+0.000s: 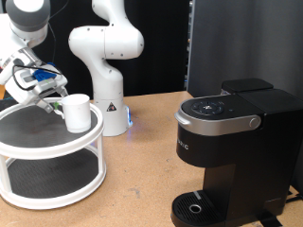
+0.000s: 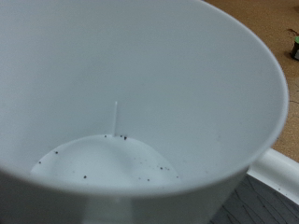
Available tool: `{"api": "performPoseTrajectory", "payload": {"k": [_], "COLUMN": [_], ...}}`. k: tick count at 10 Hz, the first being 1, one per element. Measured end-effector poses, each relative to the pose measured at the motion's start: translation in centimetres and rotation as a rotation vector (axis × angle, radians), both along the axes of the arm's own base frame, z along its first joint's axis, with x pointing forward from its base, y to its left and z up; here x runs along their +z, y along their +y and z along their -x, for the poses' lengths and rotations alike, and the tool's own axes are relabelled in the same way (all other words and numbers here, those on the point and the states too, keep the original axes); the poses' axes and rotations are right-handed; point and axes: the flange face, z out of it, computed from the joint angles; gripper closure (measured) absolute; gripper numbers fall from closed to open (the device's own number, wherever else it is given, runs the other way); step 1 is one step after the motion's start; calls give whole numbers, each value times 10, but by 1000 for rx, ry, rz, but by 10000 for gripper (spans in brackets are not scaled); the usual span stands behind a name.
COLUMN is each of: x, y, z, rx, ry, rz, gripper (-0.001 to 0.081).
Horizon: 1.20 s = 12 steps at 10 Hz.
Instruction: Make a cup of coffee with the keurig machine
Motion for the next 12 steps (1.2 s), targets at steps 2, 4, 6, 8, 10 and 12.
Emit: {"api": "performPoseTrajectory", "payload": {"k": [2,4,6,8,10,12], "x": [-3,-4,-4,-4,-4,-4], "y": [0,0,0,0,-1,-1], "z": [2,2,2,2,2,2], "rx": [1,1,0,-2,-6,-16], "ry": [0,2,3,3,4,13], "rz": [-3,-4,-3,-1,2,-3], "gripper": [3,3,182,317,522,657]}}
